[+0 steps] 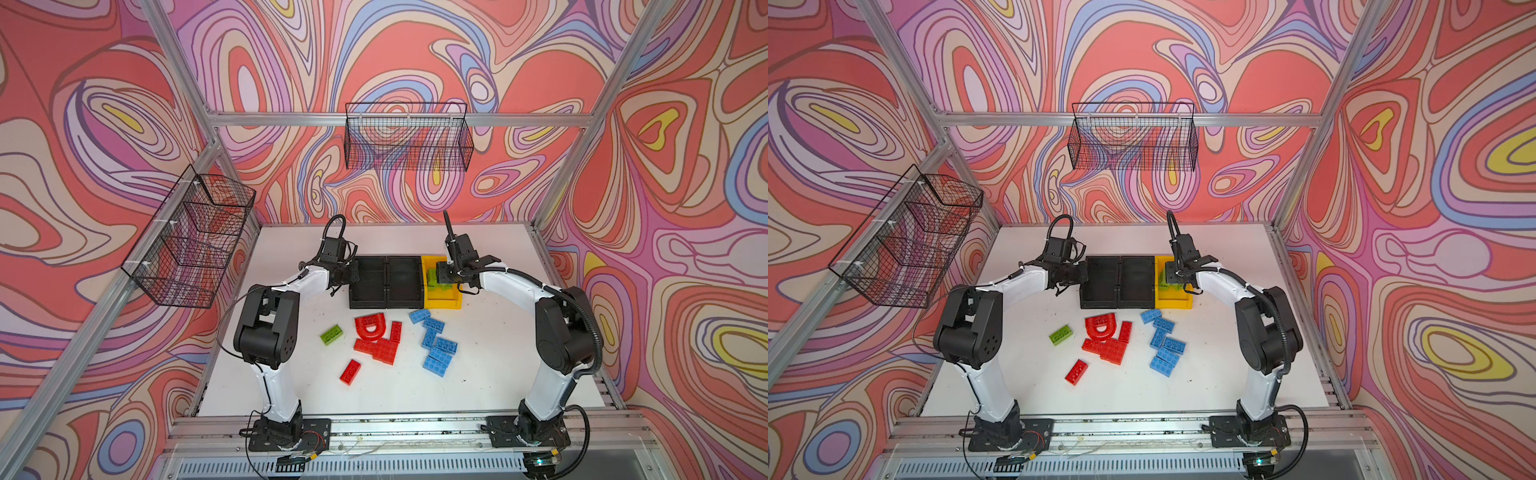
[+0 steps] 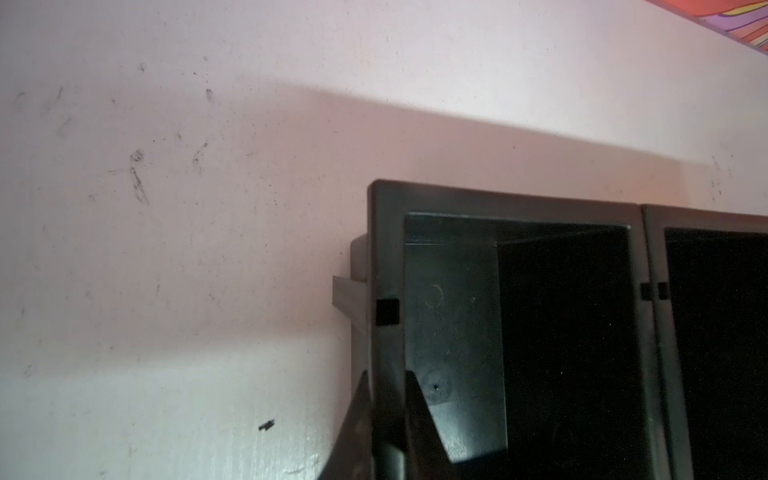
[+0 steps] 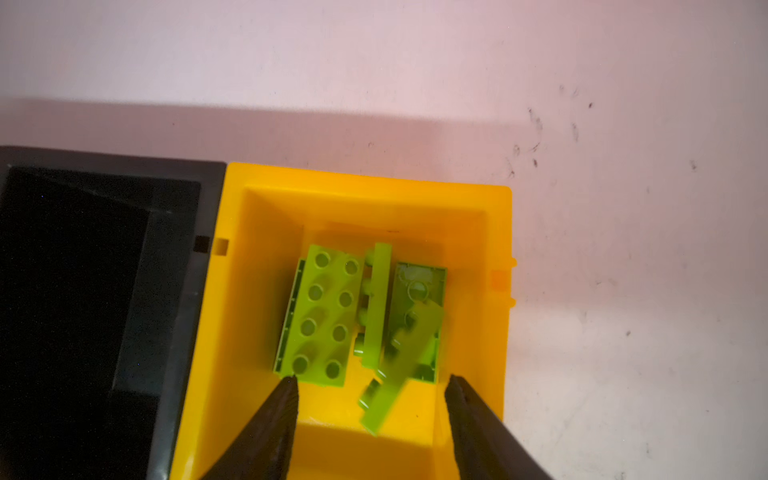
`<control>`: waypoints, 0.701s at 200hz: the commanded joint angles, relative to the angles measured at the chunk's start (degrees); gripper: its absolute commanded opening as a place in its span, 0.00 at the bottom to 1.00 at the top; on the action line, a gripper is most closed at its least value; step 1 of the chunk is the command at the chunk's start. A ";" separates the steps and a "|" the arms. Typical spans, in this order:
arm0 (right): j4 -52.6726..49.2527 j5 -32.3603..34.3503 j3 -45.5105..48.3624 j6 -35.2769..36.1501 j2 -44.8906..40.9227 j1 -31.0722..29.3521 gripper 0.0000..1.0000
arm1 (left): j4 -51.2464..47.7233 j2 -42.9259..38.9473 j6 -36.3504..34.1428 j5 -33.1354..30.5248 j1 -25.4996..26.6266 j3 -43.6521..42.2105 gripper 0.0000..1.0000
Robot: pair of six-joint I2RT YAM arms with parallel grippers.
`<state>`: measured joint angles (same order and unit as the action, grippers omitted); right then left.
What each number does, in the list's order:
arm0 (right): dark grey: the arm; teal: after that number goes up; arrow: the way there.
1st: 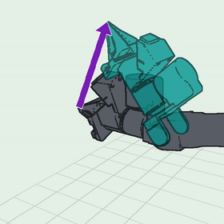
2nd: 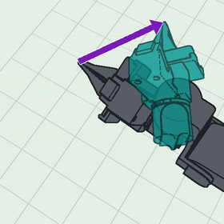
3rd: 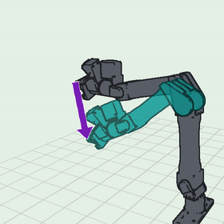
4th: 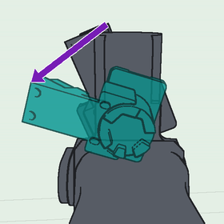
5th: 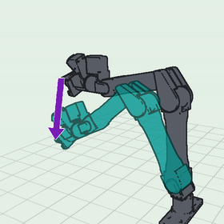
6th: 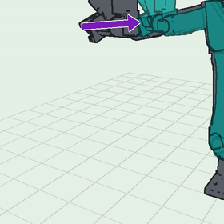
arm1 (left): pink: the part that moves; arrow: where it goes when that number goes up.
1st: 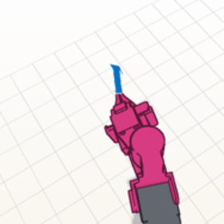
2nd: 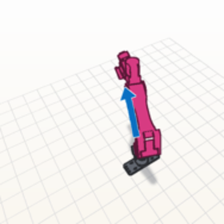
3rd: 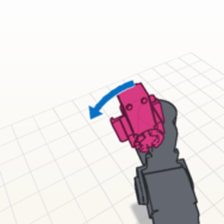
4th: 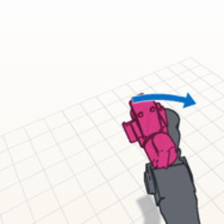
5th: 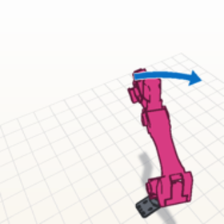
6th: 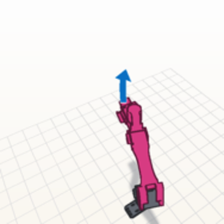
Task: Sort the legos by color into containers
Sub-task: 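Carry the brick over the yellow bin and release it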
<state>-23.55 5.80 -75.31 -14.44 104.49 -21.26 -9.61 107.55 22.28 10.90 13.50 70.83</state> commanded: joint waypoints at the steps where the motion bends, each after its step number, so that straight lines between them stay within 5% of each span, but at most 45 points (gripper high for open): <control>1: -0.51 2.76 -1.07 1.24 -2.97 0.97 0.60 | -2.17 -1.58 -0.47 -0.05 -0.31 0.54 0.04; 81: -1.78 1.05 0.25 3.14 -0.33 4.09 0.47 | -2.99 -2.18 -0.31 -0.54 -0.31 1.07 0.05; 140: 3.54 -1.86 2.71 1.87 2.79 6.22 0.31 | -4.94 -4.21 -0.96 -0.68 -0.31 1.25 0.38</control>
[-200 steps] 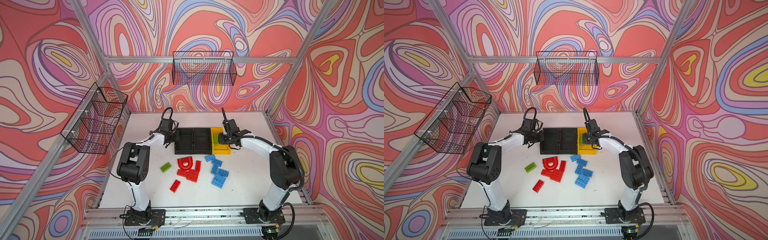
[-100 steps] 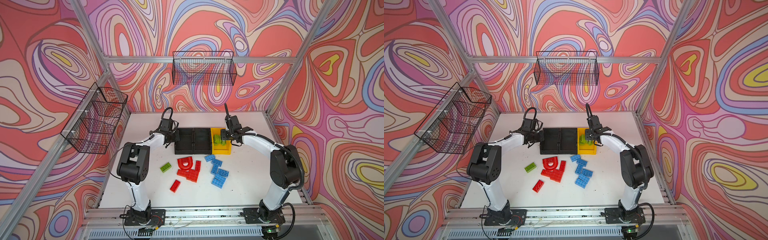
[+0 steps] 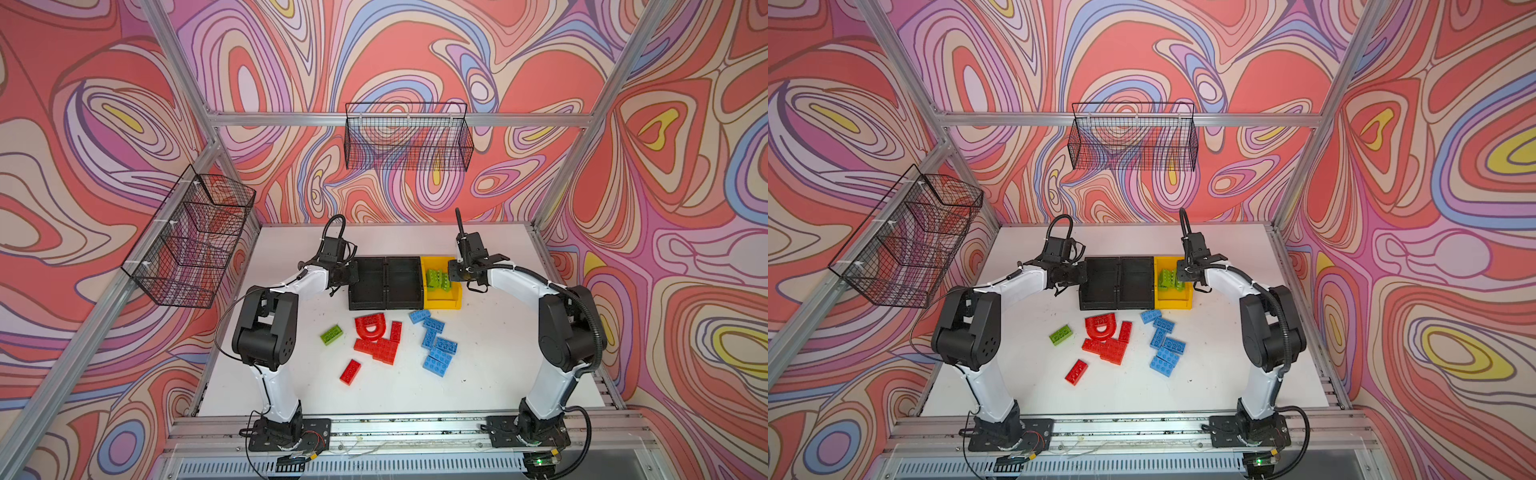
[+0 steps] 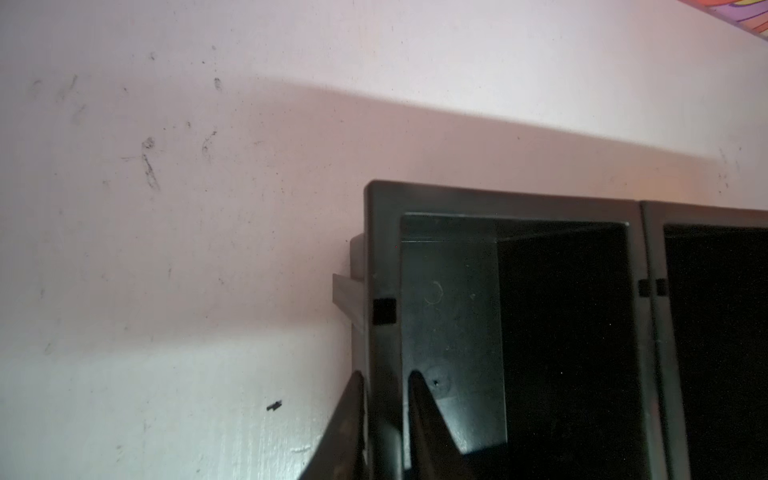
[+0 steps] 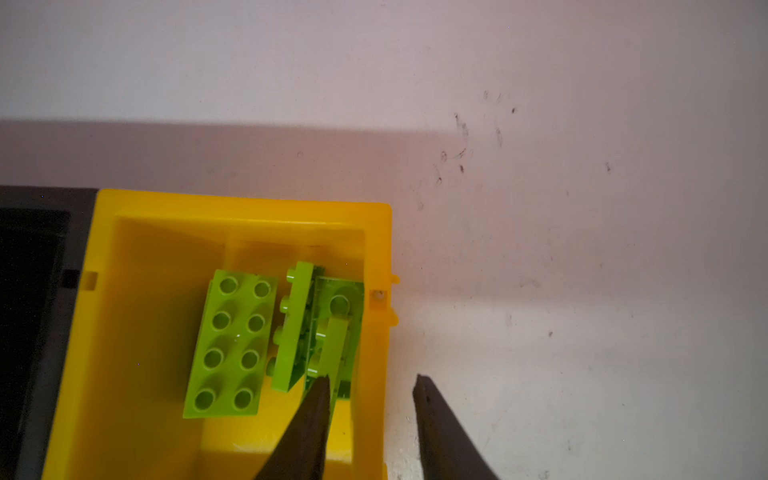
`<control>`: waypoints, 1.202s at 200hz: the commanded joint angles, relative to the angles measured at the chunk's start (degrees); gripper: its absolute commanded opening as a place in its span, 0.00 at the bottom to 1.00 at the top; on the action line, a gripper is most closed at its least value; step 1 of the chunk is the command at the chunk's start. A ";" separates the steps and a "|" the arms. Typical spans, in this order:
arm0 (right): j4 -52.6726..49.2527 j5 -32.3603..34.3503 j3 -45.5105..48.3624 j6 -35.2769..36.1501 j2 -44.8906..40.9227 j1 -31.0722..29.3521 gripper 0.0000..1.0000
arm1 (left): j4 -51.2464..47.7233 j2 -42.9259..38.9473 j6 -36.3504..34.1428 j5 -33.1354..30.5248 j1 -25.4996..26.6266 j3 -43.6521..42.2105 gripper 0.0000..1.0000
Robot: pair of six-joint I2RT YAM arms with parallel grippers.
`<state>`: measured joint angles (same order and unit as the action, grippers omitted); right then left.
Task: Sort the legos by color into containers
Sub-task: 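Carry the brick over the yellow bin and release it, then swing the left gripper toward a lime-green brick while the right gripper holds still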
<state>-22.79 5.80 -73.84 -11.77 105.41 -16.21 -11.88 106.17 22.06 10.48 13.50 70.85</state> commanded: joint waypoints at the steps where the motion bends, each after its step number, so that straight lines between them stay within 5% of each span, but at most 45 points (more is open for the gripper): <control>1: 2.80 -1.90 1.24 -0.80 1.94 1.17 0.31 | -2.69 -2.86 -0.72 -0.32 -0.31 1.23 0.38; 52: 4.60 -2.29 2.08 -1.41 1.19 1.52 0.13 | -8.56 -6.54 -2.82 -1.16 -0.83 2.28 0.55; 110: 6.46 -4.98 4.46 0.38 -1.42 5.77 0.08 | -37.25 -10.07 -29.91 -3.31 -0.78 9.87 0.59; 152: 6.15 -6.18 2.92 0.89 -1.21 6.20 0.07 | -34.12 -25.85 -40.75 -9.86 1.09 -8.93 0.60; 183: 6.91 -7.76 2.52 1.00 -0.57 6.28 0.07 | -27.92 -37.52 -46.45 -8.39 1.44 -23.33 0.62; 240: 7.40 -11.01 3.21 0.94 -0.95 6.33 0.06 | -24.54 -31.03 -43.90 -7.82 1.76 -24.73 0.58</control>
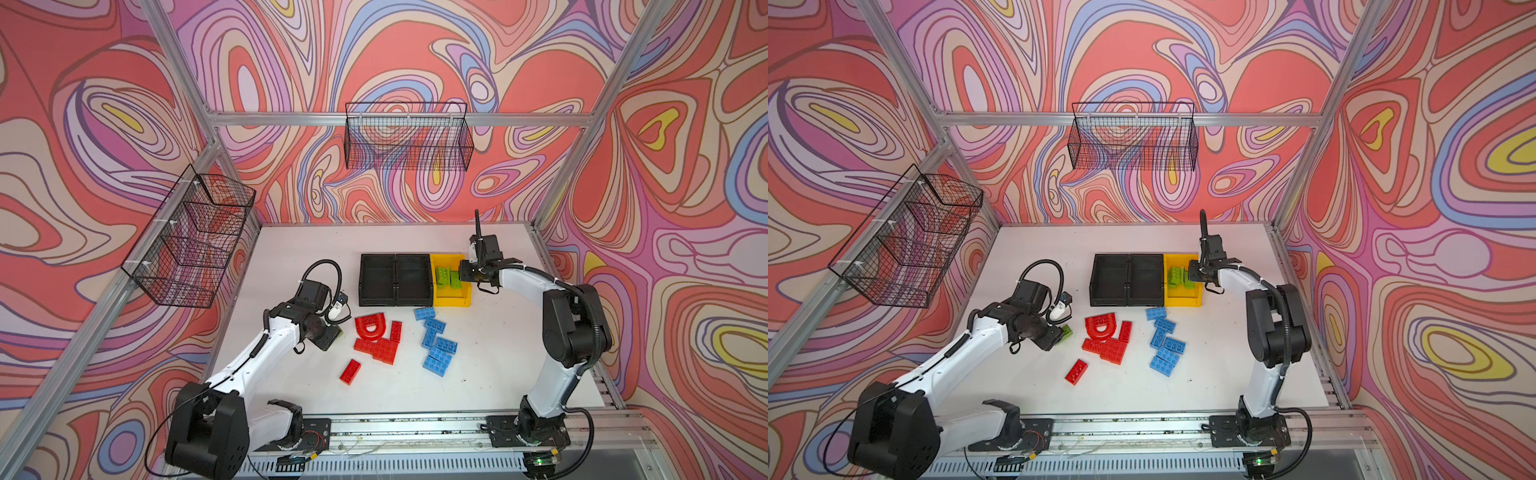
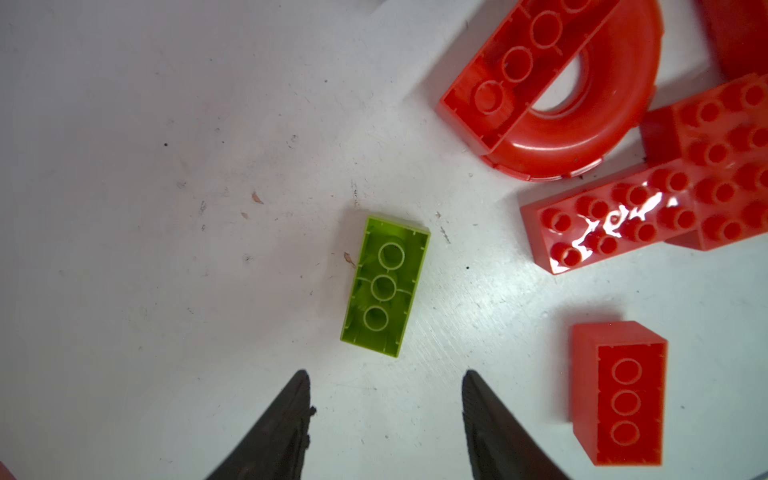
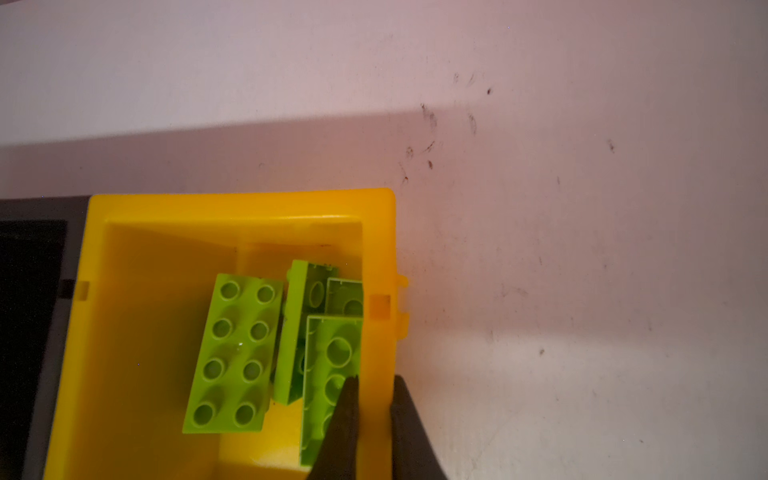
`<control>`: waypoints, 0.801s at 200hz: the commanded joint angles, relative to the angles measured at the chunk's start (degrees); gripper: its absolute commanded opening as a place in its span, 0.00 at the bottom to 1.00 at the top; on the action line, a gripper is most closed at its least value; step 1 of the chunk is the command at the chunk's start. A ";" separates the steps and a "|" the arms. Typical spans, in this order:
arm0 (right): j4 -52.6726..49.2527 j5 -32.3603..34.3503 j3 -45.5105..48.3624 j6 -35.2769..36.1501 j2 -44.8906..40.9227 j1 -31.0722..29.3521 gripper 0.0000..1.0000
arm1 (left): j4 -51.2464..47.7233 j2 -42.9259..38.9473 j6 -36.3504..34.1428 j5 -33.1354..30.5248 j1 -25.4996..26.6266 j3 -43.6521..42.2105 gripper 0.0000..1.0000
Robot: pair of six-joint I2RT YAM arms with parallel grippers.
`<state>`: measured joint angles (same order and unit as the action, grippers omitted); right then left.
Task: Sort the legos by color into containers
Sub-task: 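Swing the left gripper toward a lime-green brick while the right gripper holds still, then close the left gripper on the lime-green brick beside the red bricks and lift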
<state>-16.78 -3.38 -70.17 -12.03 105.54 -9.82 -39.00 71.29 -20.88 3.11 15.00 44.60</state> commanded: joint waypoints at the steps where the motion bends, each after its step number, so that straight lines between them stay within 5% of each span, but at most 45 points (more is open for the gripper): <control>1: 1.39 -1.86 -0.43 1.21 -1.10 -0.08 0.06 | 2.51 4.08 -0.84 -0.51 0.27 1.62 0.58; 139: 1.03 -3.00 -0.87 0.78 -0.96 -0.06 0.05 | 8.99 14.09 -1.50 -3.43 2.84 1.07 0.59; 160: 1.00 -3.44 -1.20 0.71 -0.59 -0.11 0.05 | 9.61 15.53 -1.27 -4.16 2.82 1.43 0.52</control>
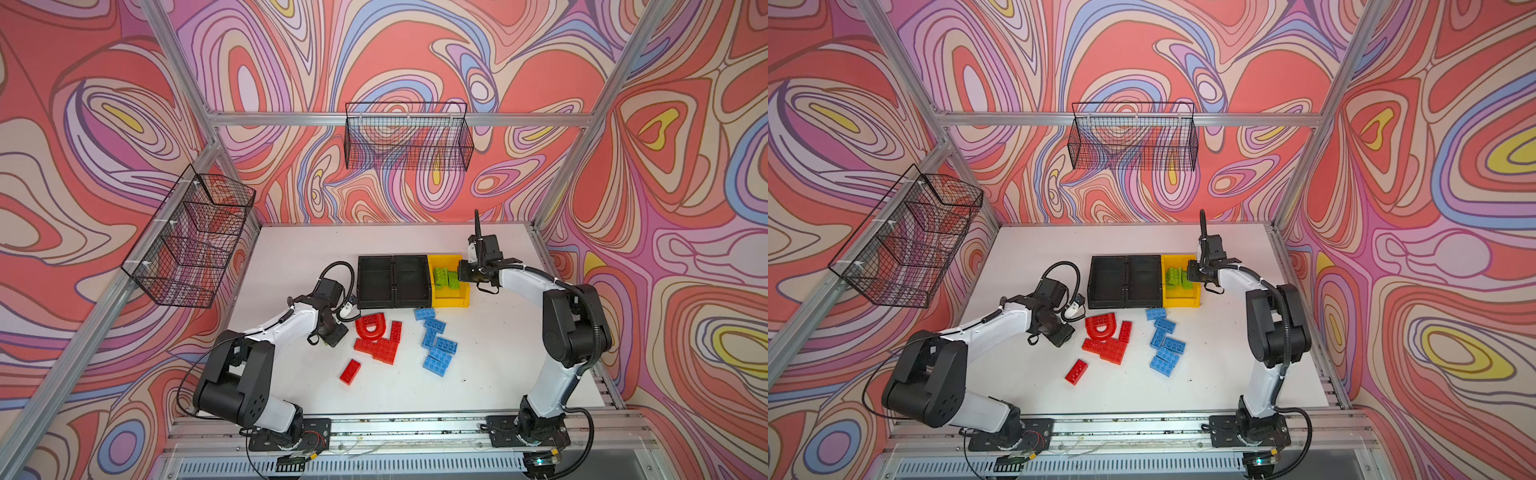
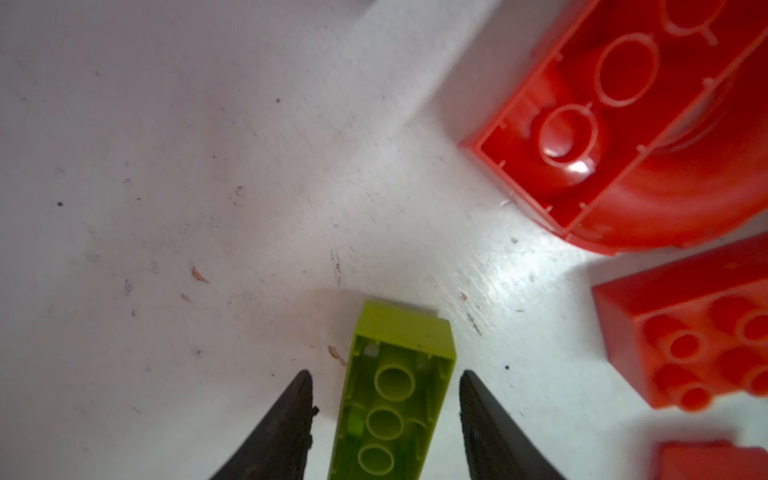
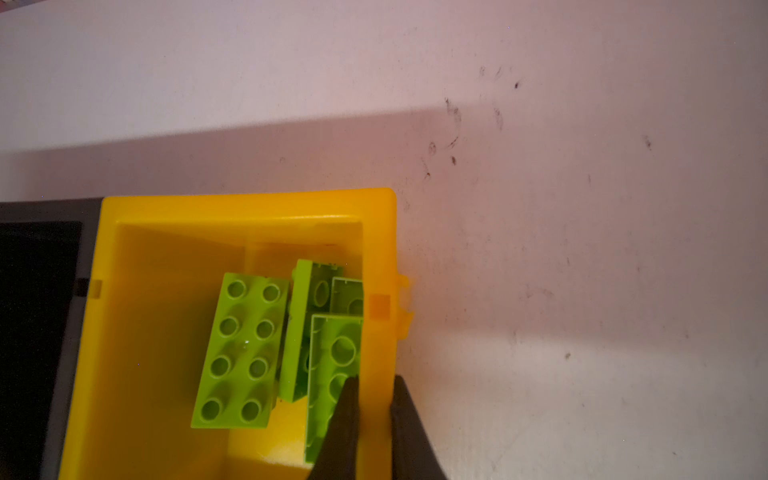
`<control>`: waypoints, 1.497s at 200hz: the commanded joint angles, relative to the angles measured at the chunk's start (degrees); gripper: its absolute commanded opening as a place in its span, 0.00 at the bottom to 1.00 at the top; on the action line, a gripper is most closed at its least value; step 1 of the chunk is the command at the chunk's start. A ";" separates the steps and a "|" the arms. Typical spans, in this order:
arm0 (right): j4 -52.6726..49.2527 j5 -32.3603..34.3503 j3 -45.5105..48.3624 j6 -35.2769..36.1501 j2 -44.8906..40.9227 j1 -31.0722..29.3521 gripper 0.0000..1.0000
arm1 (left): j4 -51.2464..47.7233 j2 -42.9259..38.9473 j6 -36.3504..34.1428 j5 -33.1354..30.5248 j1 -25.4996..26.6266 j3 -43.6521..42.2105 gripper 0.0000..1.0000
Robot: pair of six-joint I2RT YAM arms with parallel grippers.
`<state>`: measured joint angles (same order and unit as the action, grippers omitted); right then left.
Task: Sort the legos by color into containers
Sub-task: 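Close the left gripper on the lime-green brick beside the red bricks and lift, then carry the lime-green brick over the yellow bin and open the left gripper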
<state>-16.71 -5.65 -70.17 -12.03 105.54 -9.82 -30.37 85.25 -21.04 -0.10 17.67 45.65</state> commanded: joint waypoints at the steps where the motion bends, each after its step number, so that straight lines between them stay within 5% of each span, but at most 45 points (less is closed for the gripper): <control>1: 0.96 -1.19 -1.24 0.70 -0.59 -0.15 0.04 | 0.95 1.66 -1.16 -0.86 0.16 0.44 0.52; 41: 1.45 -0.95 -0.18 -1.16 -1.01 -0.13 0.02 | 2.00 2.93 -0.68 -0.78 0.15 0.87 0.20; 121: 5.96 0.18 6.31 -8.48 -4.31 -3.00 0.03 | 3.91 -6.92 6.37 1.05 0.17 3.81 0.12; 156: 7.24 1.69 8.88 -11.56 -7.29 -3.80 0.03 | 0.80 -7.34 16.64 4.70 0.70 15.50 0.11; 238: 10.82 4.68 12.32 -20.22 -11.22 -4.31 0.05 | 8.64 14.72 34.77 6.19 17.31 41.39 0.13; 299: 14.77 3.70 11.61 -24.25 -8.85 -4.32 0.05 | 7.70 33.84 41.63 7.73 23.52 60.44 0.13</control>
<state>-7.57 -2.39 -57.78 -32.32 96.53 -14.02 -22.50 115.22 16.53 7.33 39.64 100.16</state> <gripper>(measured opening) 0.109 0.330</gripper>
